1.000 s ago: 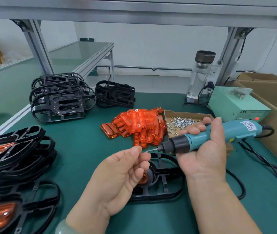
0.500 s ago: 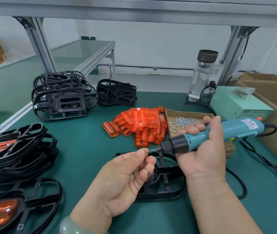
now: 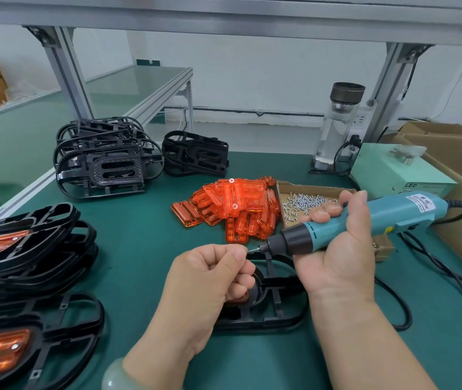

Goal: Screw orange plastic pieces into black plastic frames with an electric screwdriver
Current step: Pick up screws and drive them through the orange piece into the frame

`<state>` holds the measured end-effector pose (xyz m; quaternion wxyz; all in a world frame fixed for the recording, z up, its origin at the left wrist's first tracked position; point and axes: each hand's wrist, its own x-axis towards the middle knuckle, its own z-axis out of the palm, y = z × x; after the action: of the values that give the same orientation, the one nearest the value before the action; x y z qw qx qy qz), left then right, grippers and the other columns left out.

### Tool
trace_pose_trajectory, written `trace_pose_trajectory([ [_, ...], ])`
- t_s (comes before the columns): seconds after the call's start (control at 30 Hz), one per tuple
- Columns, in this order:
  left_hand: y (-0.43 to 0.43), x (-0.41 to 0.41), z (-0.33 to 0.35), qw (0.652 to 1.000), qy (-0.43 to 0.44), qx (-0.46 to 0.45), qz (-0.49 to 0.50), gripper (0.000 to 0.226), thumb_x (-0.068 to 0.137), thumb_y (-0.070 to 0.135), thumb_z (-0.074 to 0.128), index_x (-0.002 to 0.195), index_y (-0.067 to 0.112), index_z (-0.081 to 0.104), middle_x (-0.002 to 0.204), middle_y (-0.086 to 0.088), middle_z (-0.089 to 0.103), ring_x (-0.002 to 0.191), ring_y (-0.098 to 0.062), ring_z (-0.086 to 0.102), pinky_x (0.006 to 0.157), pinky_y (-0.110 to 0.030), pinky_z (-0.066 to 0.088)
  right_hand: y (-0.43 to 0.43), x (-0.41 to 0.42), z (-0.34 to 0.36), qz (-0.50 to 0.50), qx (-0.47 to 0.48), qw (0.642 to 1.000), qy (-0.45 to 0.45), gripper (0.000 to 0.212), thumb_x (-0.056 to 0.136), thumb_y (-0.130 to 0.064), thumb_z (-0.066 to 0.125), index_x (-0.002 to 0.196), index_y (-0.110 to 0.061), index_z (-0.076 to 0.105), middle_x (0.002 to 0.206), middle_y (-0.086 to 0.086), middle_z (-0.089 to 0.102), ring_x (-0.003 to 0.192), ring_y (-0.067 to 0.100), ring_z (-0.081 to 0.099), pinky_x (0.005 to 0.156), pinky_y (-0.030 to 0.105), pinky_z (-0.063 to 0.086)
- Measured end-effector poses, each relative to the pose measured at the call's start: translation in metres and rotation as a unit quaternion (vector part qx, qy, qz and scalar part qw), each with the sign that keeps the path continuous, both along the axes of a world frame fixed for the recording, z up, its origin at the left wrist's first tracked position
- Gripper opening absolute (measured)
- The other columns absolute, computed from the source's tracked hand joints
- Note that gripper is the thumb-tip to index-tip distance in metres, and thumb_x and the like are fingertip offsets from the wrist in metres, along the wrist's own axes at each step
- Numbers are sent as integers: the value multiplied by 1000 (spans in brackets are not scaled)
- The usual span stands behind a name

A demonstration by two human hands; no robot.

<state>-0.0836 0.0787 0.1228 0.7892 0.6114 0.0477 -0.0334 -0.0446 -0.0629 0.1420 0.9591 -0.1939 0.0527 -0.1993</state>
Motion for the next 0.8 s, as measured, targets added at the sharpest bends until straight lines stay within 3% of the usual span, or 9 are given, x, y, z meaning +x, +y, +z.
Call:
trace_pose_trajectory([
  [0.13, 1, 1, -2, 998, -22, 62, 21, 27, 87, 17, 64, 61, 15, 71, 60, -8, 67, 48, -10, 57, 47, -15, 46, 2, -1, -2, -2, -7, 1000, -5, 19, 84, -35, 66, 81, -23, 51, 61, -11, 50, 50, 4, 47, 62, 19, 42],
  [0.27, 0, 0, -1, 996, -23, 89, 17, 31, 88, 20, 63, 58, 14, 68, 56, -6, 65, 45, -9, 54, 46, -16, 45, 3, -1, 0, -2, -12, 1000, -6, 24, 74, -37, 69, 82, -24, 51, 61, -11, 50, 50, 4, 47, 60, 19, 43],
  [0.47, 4, 0, 1, 985, -63, 161, 23, 30, 87, 20, 62, 58, 14, 67, 50, 0, 63, 42, -3, 52, 44, -13, 42, 5, -2, -2, -2, -21, 1000, -5, 19, 85, -35, 66, 84, -23, 50, 61, -10, 50, 50, 5, 47, 59, 20, 45],
  [0.57, 5, 0, 0, 989, -64, 131, 2, 26, 85, 23, 65, 61, 14, 71, 56, -1, 66, 46, -6, 55, 45, -14, 43, 4, -2, -1, 1, -16, 1000, -8, 23, 77, -37, 68, 83, -23, 50, 61, -11, 49, 51, 5, 47, 61, 20, 43],
  [0.63, 6, -1, 0, 996, -55, 71, -20, 24, 74, 40, 65, 71, 19, 75, 66, -6, 71, 53, -10, 59, 48, -16, 46, 2, -2, 0, 4, -6, 1000, -10, 25, 74, -37, 69, 82, -23, 50, 61, -11, 49, 50, 4, 47, 60, 19, 43],
  [0.7, 7, -1, -1, 998, -42, 10, -38, 35, 63, 49, 63, 80, 22, 77, 77, -10, 73, 59, -13, 64, 49, -17, 48, 0, -2, 1, 2, -1, 1000, -9, 26, 72, -37, 70, 82, -23, 51, 61, -11, 49, 50, 4, 47, 57, 18, 45],
  [0.8, 11, -1, -2, 998, -35, -13, -53, 33, 60, 44, 69, 86, 25, 76, 83, -12, 73, 64, -15, 66, 51, -17, 49, -1, -2, 1, -3, -4, 1000, -4, 21, 79, -37, 68, 83, -23, 53, 60, -11, 50, 50, 4, 48, 56, 19, 46],
])
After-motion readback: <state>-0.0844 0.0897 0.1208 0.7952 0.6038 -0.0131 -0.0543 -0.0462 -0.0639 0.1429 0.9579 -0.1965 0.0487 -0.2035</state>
